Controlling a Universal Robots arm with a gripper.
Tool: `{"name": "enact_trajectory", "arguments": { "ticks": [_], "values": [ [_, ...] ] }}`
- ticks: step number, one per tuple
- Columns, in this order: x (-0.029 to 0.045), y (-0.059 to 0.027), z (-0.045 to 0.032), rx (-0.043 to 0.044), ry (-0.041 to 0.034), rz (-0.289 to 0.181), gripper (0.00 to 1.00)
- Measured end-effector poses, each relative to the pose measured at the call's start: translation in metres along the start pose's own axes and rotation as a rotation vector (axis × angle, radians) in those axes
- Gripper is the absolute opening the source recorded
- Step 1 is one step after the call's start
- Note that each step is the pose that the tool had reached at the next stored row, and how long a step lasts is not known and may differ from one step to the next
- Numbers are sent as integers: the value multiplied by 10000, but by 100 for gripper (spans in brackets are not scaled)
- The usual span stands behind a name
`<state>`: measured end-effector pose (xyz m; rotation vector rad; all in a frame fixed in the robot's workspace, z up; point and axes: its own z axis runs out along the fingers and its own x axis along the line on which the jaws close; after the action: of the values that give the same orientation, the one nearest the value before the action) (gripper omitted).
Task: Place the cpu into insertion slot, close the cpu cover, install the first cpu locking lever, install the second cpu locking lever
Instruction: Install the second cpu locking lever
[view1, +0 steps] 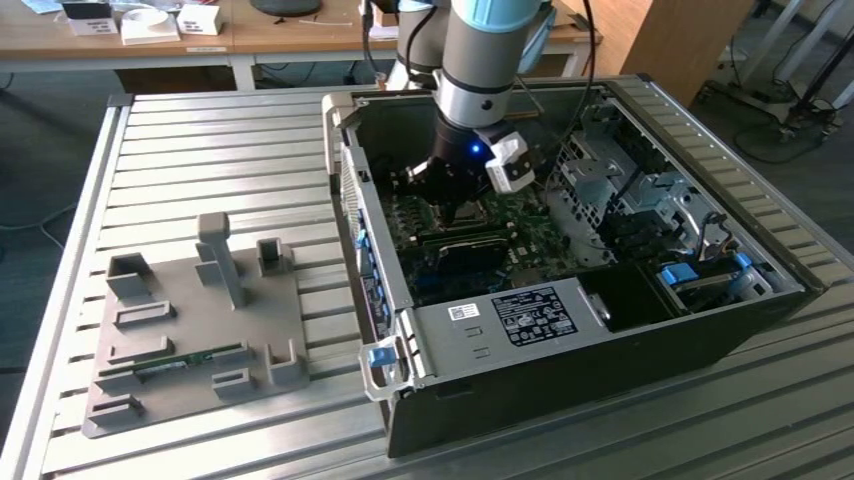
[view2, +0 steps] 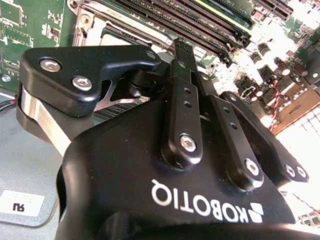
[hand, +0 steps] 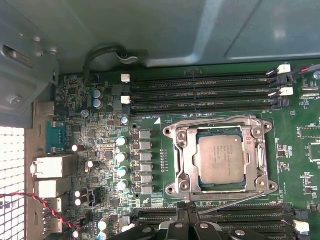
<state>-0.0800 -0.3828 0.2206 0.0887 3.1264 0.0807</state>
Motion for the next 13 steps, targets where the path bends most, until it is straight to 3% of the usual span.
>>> {"name": "enact_trajectory", "arguments": {
  "ticks": [13],
  "values": [
    [20, 2, 35, 3, 0, 0, 11]
  ]
}}
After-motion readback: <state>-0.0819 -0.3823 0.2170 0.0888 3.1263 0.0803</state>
